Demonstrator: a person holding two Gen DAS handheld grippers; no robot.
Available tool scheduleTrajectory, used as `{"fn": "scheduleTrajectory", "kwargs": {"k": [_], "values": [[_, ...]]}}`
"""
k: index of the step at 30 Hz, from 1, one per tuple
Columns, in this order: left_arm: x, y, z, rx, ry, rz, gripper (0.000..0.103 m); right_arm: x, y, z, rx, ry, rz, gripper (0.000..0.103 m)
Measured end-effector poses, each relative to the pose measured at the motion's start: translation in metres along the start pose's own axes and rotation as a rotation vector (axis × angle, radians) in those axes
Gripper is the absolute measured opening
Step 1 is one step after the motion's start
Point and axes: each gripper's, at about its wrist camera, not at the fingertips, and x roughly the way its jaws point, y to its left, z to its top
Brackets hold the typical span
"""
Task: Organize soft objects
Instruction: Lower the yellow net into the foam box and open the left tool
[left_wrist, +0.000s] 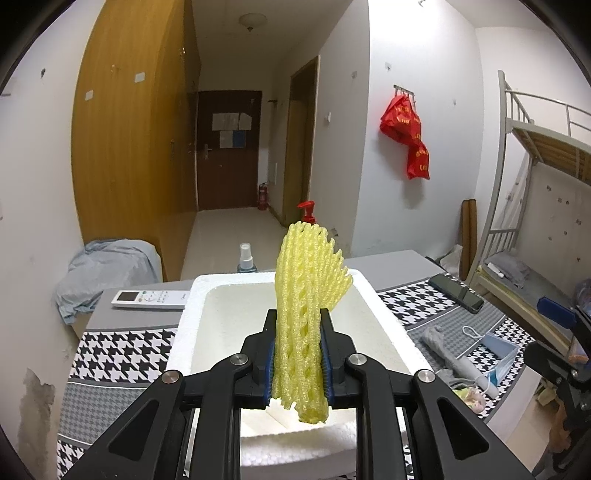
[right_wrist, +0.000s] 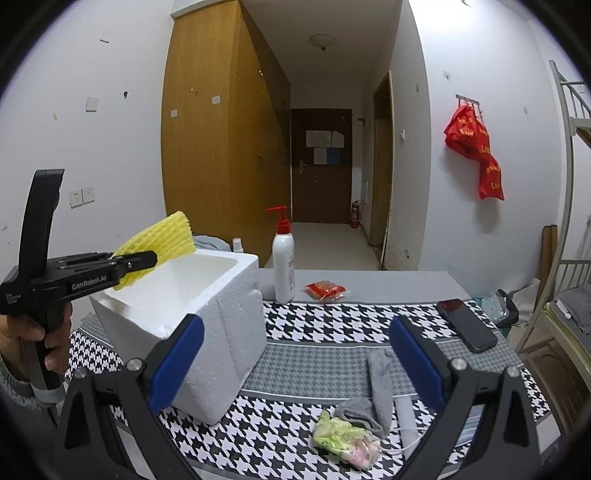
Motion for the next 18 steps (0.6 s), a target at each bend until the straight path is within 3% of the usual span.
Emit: {"fn": "scheduleTrajectory", "kwargs": {"k": [1,3,4,5,7,13,18], "values": [[0.001,0.000,0.000,0.000,0.002,0.002,0.027,0.000,-0.001,0.000,0.002,0.001,-0.003,0.102],[0.004,0.000,0.001,-0.002,0.004,0.012,0.048,0.000,-0.005,-0.002,0.010,0.002,-0.006,0.102],[0.004,0.001,0.001,-0.009,-0.004,0.021,0.066,0.000,-0.006,-0.002,0.013,0.002,-0.010,0.102],[0.003,0.002,0.002,-0.015,-0.015,0.029,0.076,-0.001,-0.007,-0.003,0.016,0.002,-0.012,0.102],[0.001,0.003,0.002,-0.024,-0.036,0.044,0.085,-0.002,-0.010,-0.004,0.021,0.001,-0.017,0.102],[-0.009,-0.002,0.001,-0.005,-0.072,0.050,0.099,-0.004,-0.019,-0.006,0.043,0.000,-0.032,0.102],[-0.020,-0.007,-0.001,0.015,-0.091,0.047,0.100,-0.009,-0.024,-0.007,0.061,-0.005,-0.038,0.102]]}}
